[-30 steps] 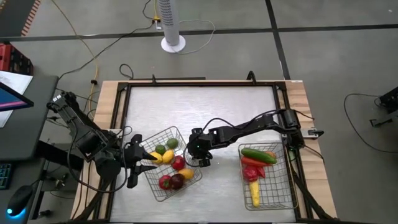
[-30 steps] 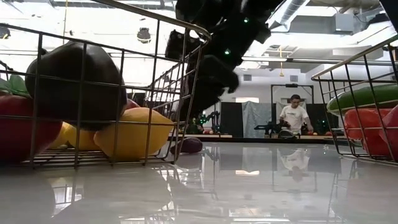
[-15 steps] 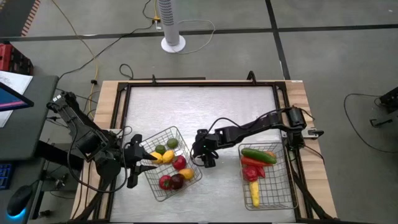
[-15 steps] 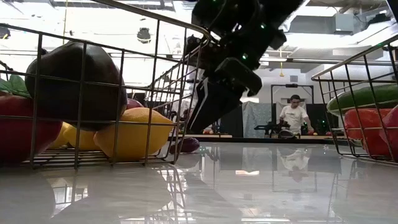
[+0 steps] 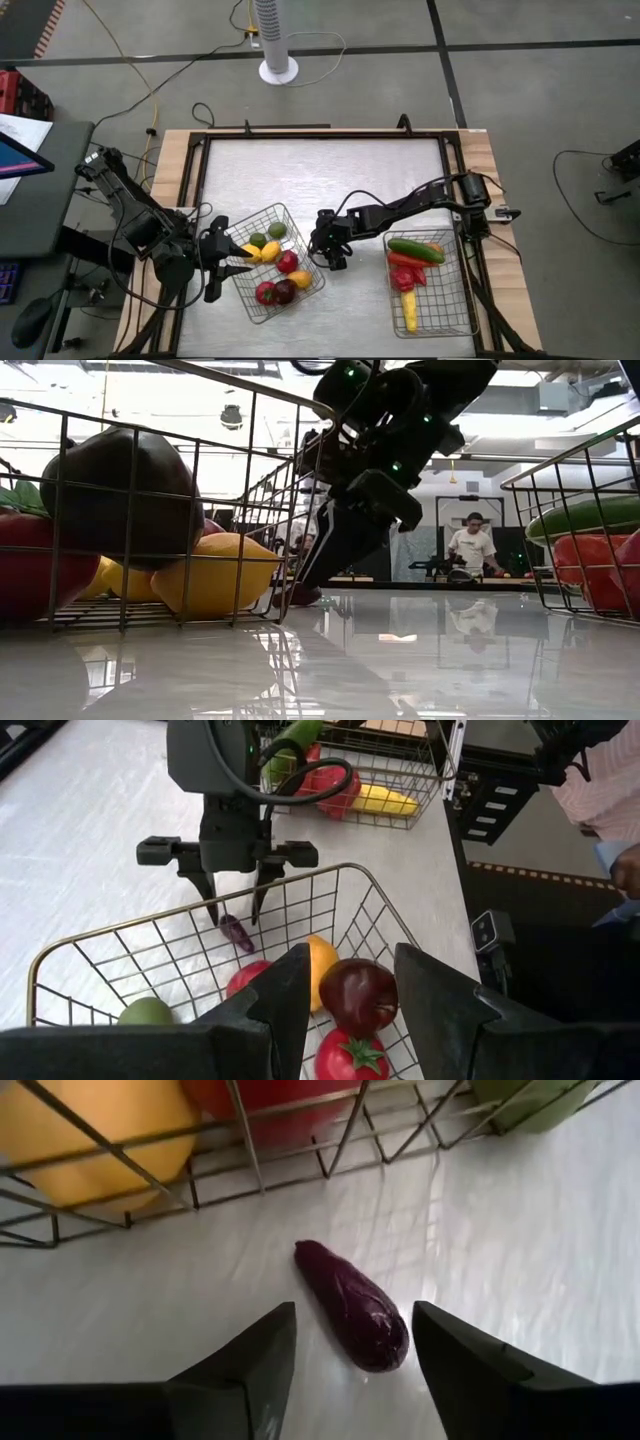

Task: Sort produce into baskets
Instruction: Put the purple eggplant into the right wire basket, then return to Home Position

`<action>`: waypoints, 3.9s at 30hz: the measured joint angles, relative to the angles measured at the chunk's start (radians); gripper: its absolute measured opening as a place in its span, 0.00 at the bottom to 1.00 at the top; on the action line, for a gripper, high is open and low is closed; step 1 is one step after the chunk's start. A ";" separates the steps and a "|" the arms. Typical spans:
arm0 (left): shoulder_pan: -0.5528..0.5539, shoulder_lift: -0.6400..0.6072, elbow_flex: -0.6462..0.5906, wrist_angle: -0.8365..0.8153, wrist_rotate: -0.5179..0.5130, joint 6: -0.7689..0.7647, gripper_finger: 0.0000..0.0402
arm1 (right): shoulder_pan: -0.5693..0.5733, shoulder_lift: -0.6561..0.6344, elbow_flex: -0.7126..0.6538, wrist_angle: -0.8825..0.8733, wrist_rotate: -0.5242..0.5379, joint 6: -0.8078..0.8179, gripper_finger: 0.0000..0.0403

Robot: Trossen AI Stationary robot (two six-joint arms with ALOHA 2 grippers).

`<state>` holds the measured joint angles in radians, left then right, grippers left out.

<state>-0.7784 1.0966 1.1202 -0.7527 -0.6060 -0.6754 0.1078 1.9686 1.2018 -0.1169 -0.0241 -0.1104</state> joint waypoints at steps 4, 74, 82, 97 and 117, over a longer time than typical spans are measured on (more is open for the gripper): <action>0.000 0.000 0.000 0.000 0.000 0.000 0.33 | 0.000 0.018 0.001 0.012 -0.005 0.001 0.49; 0.043 0.000 0.000 -0.023 -0.109 0.027 0.33 | 0.560 -0.936 -0.433 -0.787 0.293 1.144 0.59; 0.019 -0.005 -0.007 -0.087 -0.227 0.094 0.33 | 0.666 -1.006 -0.449 -0.705 0.750 0.979 0.70; -0.031 -0.341 -0.282 -0.089 -0.424 -0.016 0.33 | 0.620 -1.484 -0.888 -0.128 0.799 0.633 0.70; -0.029 -0.803 -0.657 0.122 -0.592 0.122 0.14 | 0.244 -1.967 -1.193 0.203 0.400 0.264 0.70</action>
<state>-0.8074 0.2939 0.4629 -0.6312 -1.1980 -0.5533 0.3521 0.0016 0.0086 0.0860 0.3757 0.1539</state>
